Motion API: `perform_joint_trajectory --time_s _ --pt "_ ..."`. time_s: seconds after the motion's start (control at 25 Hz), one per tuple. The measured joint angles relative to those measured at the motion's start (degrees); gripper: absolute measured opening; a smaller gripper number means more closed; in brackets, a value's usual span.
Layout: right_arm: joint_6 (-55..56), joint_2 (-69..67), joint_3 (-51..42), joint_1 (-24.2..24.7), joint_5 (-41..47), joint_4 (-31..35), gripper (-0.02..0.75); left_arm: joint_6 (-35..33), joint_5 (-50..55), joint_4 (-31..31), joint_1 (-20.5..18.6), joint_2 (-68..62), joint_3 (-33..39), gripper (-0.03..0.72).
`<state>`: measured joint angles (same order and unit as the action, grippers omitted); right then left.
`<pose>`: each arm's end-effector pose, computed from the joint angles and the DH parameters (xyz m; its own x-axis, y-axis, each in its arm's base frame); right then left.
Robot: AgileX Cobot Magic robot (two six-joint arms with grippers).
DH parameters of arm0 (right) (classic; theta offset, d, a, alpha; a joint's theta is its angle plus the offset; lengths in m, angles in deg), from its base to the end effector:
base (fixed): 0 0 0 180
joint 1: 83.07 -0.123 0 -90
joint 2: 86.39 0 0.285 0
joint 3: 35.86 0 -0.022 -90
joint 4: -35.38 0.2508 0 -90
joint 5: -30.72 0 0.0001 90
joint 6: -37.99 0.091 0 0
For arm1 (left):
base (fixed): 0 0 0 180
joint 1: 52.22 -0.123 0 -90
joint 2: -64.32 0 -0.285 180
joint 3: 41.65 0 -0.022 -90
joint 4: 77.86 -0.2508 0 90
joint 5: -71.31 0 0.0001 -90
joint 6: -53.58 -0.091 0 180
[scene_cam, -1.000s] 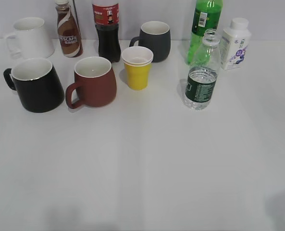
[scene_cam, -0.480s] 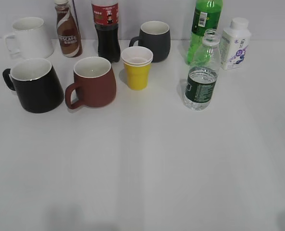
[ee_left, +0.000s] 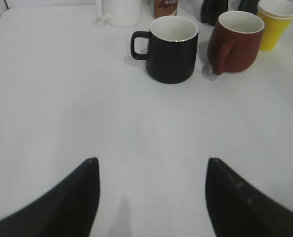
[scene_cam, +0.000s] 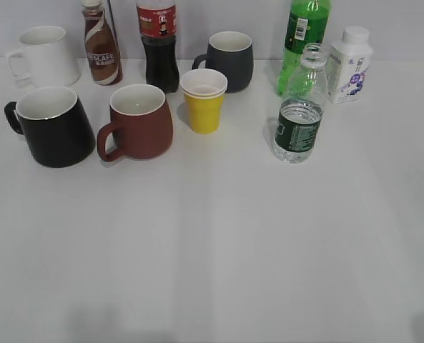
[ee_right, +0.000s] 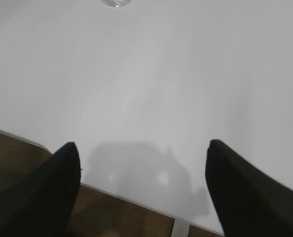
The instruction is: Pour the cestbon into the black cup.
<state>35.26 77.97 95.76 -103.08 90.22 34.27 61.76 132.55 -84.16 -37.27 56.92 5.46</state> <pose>0.0167 0.0044 0.2792 -0.4991 -0.2429 -0.8318 -0.3583 0.9318 -0.0571 -0.0070 0.0109 0.2840 -0.4313 0.0229 -0.9019 0.1349 0.9901 -0.0394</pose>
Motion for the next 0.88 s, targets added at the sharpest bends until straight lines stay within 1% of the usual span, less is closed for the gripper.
perform_joint_trajectory --time_s 0.16,0.24,0.32,0.44,0.52,0.64,0.88 --pt "0.0 0.0 0.0 0.1 0.0 0.0 0.593 0.0 0.0 0.1 -0.3 0.0 0.0 0.473" --pt "0.0 0.2 0.0 1.6 0.0 0.0 0.593 0.0 0.0 0.1 -1.9 0.0 0.0 0.463" --pt "0.0 1.8 0.0 5.3 0.0 0.0 0.593 0.0 0.0 0.1 -5.4 0.0 0.0 0.455" --pt "0.0 6.7 0.0 12.8 -0.1 0.0 0.593 0.0 0.0 0.1 -10.3 0.0 0.0 0.449" --pt "0.0 8.1 0.1 16.8 0.0 0.0 0.592 0.0 -0.1 0.1 -11.9 0.0 0.1 0.449" --pt "0.1 8.3 0.1 18.3 0.0 0.4 0.591 0.0 0.0 0.2 -12.0 0.0 0.1 0.448" --pt "0.1 8.3 0.1 18.4 0.0 1.1 0.590 0.0 0.0 0.2 -11.5 0.0 0.1 0.447"
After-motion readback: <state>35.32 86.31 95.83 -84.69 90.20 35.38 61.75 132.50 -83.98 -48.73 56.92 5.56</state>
